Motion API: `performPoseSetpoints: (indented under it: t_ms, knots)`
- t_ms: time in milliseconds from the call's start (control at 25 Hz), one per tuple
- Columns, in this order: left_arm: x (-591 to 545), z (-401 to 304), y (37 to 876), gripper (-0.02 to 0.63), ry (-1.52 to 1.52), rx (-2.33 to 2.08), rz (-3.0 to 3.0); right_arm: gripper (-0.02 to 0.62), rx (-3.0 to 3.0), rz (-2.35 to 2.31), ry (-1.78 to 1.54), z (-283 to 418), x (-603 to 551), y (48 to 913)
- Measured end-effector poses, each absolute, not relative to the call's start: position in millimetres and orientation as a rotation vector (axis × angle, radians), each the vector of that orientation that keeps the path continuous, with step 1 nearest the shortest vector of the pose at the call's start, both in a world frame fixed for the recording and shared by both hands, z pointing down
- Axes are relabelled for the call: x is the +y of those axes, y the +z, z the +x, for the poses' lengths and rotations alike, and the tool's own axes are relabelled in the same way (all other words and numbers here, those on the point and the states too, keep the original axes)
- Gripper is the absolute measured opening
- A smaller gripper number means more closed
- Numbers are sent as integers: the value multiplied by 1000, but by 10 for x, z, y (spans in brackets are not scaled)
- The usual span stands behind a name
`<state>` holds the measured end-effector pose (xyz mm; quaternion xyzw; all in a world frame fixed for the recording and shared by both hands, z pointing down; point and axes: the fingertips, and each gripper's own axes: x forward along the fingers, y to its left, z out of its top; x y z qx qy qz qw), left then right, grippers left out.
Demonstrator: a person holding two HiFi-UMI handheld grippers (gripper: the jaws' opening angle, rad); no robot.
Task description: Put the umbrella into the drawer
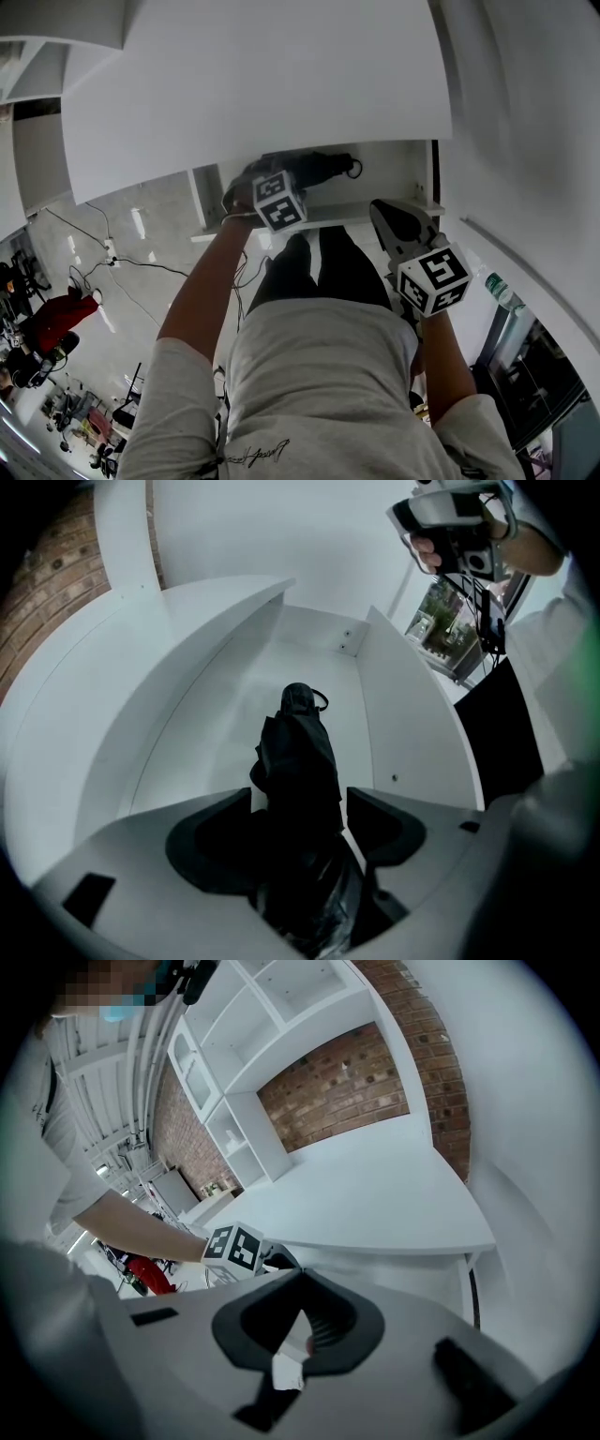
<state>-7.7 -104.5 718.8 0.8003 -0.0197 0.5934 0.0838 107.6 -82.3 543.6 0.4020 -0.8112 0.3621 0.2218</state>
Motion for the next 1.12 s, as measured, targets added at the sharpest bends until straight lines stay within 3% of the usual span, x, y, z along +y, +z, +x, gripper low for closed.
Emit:
performPoseSetpoints:
  t_ms: [840, 1120]
  knots:
    - [-967, -144, 6850, 308, 1731, -180, 2441, 28, -2287, 1094, 949, 949, -686, 5289]
    - [-930, -128, 6587, 260, 1673, -253, 2515, 28, -2294, 1078, 934, 898, -618, 5258]
